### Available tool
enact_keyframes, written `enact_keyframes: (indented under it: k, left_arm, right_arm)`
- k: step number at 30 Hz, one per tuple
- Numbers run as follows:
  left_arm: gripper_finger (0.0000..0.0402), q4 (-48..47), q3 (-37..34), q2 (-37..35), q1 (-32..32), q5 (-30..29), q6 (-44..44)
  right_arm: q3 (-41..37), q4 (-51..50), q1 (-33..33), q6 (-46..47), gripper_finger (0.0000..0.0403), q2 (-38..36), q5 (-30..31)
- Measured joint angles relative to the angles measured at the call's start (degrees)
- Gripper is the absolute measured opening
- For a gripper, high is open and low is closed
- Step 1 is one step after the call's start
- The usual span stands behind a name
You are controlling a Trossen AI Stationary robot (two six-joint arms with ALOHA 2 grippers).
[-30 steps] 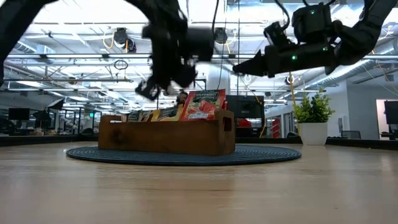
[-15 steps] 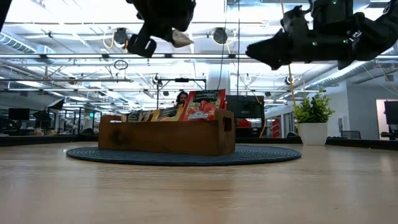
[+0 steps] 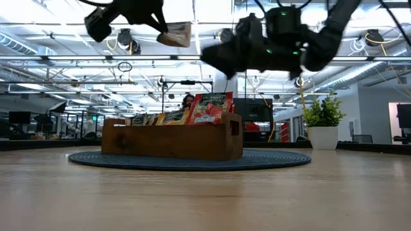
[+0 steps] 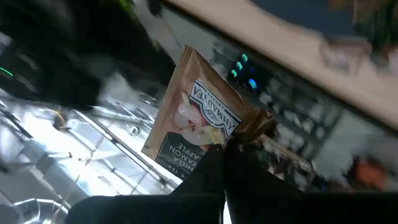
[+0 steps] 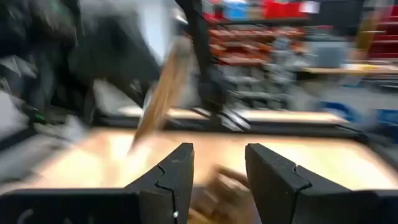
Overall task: Pick & Place Tea
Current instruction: Put the brown tea bag into the left section of the wooden organizer
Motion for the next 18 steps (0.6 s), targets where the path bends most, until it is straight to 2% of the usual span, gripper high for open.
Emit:
enact_keyframes:
  k: [4, 6, 10, 18]
  left_arm:
    - [0.0002, 0.31, -0.07, 0.64, -2.97, 0.75, -3.4]
    - [0.0002, 0.29, -0.07, 0.81, -3.93, 1.67, -5.7]
    - [0.0002, 0.52, -0.07, 0.9, -4.89, 2.99, -6.96]
    - [0.0003, 1.79, -0.07, 0.9, -4.29, 3.08, -5.41]
  right_arm:
    - [4.07, 5.13, -0.02, 9.45, 0.013, 3.9, -11.05]
    - [4.73, 6.62, 0.12, 13.52, 0.013, 4.4, -13.62]
    - [5.24, 6.99, 1.6, 16.17, 0.0136, 4.57, -13.61]
    - [6.84, 4.12, 6.06, 14.6, 0.0173, 4.61, -13.12]
